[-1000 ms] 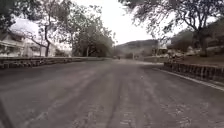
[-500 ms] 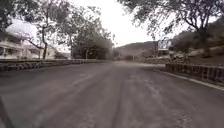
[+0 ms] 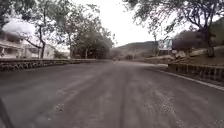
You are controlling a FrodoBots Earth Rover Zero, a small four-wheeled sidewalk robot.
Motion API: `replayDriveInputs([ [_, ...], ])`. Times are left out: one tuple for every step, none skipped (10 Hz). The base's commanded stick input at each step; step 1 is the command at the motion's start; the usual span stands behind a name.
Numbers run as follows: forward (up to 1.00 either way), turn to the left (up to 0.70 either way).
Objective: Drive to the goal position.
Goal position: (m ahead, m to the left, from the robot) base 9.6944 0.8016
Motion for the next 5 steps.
replayDriveInputs([
  [0.70,0.00],
  [0.70,0.00],
  [0.70,0.00],
  [0.70,0.00],
  [0.70,0.00],
])
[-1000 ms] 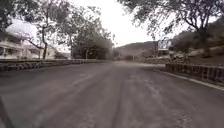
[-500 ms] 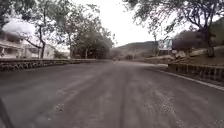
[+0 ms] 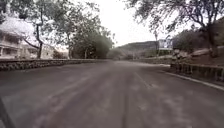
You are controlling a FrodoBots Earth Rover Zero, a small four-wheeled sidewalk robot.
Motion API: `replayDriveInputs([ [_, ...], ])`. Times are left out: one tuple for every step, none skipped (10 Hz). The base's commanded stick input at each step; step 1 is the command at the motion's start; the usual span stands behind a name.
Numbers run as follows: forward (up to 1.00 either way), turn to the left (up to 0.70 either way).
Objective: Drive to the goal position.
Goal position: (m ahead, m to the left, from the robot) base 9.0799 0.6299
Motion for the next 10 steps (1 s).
replayDriveInputs([
  [0.70,0.00],
  [0.70,0.00],
  [0.70,0.00],
  [0.70,0.00],
  [0.70,0.00],
  [0.70,0.00],
  [0.70,0.00],
  [0.70,0.00],
  [0.70,0.00],
  [0.70,0.00],
])
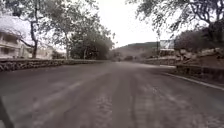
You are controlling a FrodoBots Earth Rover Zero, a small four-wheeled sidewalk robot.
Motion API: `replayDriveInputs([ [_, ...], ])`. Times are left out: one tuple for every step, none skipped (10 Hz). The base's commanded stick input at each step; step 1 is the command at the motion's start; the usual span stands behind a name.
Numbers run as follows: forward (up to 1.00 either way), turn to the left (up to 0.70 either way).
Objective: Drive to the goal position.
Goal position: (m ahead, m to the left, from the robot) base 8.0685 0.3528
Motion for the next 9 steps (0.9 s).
replayDriveInputs([
  [0.70,0.00],
  [0.70,0.00],
  [0.70,0.00],
  [0.70,0.00],
  [0.70,0.00],
  [0.70,0.00],
  [0.70,0.00],
  [0.70,0.00],
  [0.70,0.00],
])
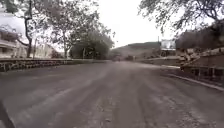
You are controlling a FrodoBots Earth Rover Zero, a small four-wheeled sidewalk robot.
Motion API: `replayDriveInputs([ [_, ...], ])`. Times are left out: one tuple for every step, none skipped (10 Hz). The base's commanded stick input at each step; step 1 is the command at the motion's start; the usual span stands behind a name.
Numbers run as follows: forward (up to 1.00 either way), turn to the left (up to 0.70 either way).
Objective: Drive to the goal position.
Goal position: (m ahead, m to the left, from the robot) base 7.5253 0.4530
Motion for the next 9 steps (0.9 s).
replayDriveInputs([
  [0.70,0.00],
  [0.70,0.00],
  [0.70,0.00],
  [0.70,0.00],
  [0.70,0.00],
  [0.70,0.00],
  [0.70,0.00],
  [0.70,0.00],
  [0.70,0.00],
])
